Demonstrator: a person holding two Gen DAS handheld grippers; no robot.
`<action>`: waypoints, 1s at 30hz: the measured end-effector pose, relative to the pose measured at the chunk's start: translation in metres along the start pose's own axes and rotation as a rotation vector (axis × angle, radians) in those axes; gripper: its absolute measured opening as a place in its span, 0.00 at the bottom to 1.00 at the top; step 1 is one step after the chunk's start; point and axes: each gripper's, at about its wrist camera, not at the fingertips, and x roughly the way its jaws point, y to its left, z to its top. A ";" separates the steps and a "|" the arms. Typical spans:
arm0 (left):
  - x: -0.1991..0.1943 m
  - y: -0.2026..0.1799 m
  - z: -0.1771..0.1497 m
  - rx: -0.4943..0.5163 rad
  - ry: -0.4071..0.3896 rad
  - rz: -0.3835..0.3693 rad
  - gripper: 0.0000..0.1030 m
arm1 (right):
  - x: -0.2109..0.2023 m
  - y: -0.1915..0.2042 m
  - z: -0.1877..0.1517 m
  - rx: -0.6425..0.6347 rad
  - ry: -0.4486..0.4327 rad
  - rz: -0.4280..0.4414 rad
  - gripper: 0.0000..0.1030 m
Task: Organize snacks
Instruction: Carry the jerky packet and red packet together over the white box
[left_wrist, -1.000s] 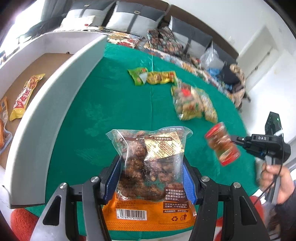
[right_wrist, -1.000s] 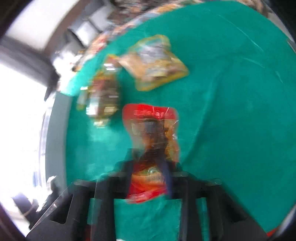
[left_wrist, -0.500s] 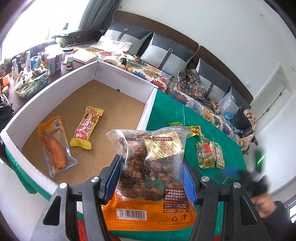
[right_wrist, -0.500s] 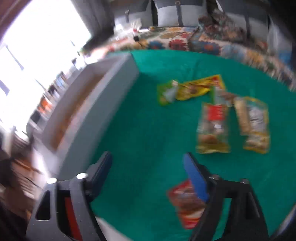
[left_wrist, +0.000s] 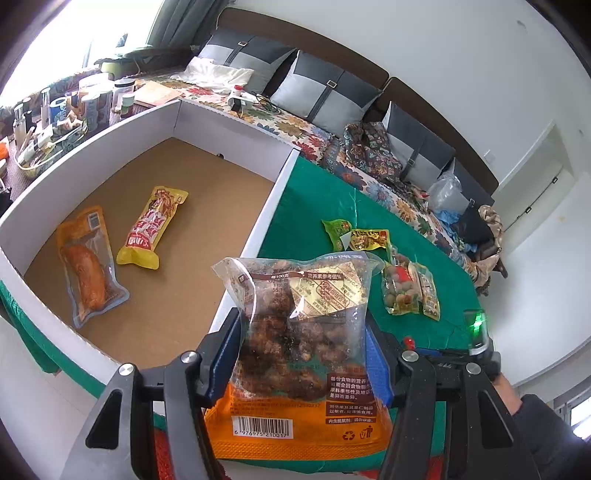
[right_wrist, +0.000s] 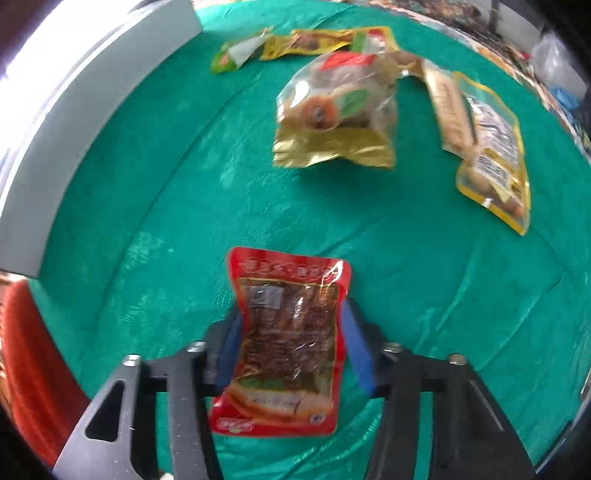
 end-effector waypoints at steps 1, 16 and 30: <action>0.001 0.000 0.000 -0.002 0.003 0.000 0.58 | -0.002 -0.010 -0.001 0.050 -0.017 0.049 0.15; 0.019 -0.010 -0.008 0.027 0.037 0.008 0.58 | 0.032 -0.007 -0.003 0.021 -0.091 -0.181 0.77; 0.036 -0.014 -0.016 0.020 0.068 -0.017 0.58 | 0.092 -0.008 -0.017 0.030 -0.089 -0.110 0.49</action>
